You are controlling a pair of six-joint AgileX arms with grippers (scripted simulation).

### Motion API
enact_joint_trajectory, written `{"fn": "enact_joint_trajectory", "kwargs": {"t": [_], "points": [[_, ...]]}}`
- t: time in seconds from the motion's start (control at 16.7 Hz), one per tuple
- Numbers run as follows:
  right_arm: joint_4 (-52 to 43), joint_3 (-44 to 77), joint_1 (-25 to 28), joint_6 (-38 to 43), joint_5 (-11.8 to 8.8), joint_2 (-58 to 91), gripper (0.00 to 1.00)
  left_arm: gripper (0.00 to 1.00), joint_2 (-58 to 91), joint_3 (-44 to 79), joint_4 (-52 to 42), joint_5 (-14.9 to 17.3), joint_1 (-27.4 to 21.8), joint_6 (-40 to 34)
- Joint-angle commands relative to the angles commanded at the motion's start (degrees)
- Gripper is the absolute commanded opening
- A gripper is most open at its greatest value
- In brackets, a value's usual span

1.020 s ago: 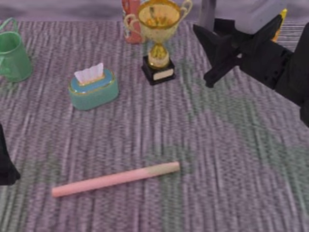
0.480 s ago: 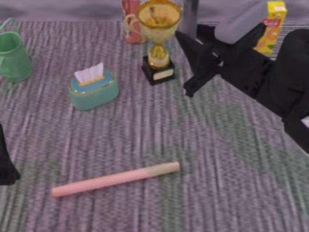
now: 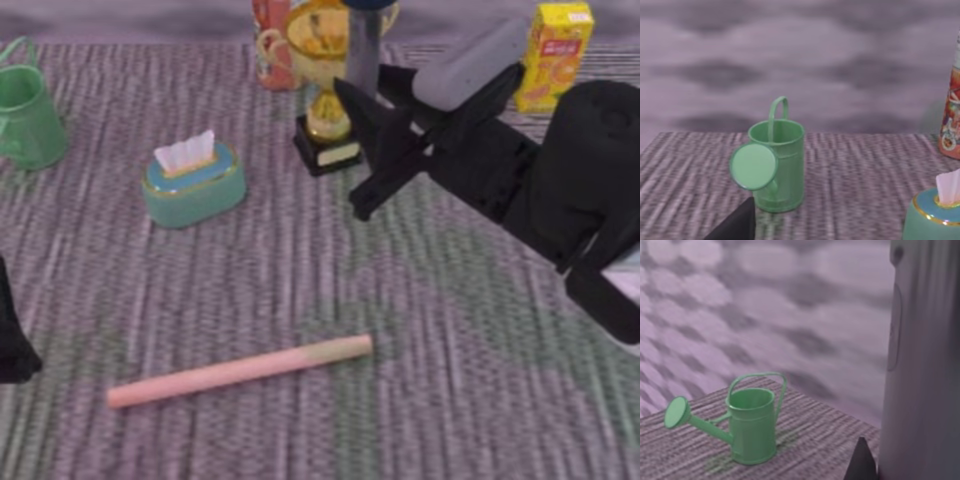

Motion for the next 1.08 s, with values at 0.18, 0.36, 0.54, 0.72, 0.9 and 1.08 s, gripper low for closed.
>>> {"fn": "enact_joint_trajectory", "kwargs": {"t": [0.18,0.36,0.54,0.72,0.9,1.08], "points": [[0.07,-0.15,0.18,-0.09,0.16,-0.01,0.00,1.00,0.00,0.00,0.00,0.00,0.00,0.00],[0.07,-0.15,0.18,-0.09,0.16,-0.01,0.00,1.00,0.10,0.07,0.04,0.07,-0.05,0.01],[0.07,-0.15,0.18,-0.09,0.16,-0.01,0.00,1.00,3.86,2.65,1.67,2.53,-1.76,0.26],[0.07,-0.15,0.18,-0.09,0.16,-0.01,0.00,1.00,13.11,8.28,5.29,7.41,-5.06,0.59],[0.07,-0.15,0.18,-0.09,0.16,-0.01,0.00,1.00,26.44,15.89,10.36,13.55,-9.19,0.78],[0.07,-0.15,0.18,-0.09,0.16,-0.01,0.00,1.00,40.88,24.11,15.95,19.98,-13.55,0.90]]}}
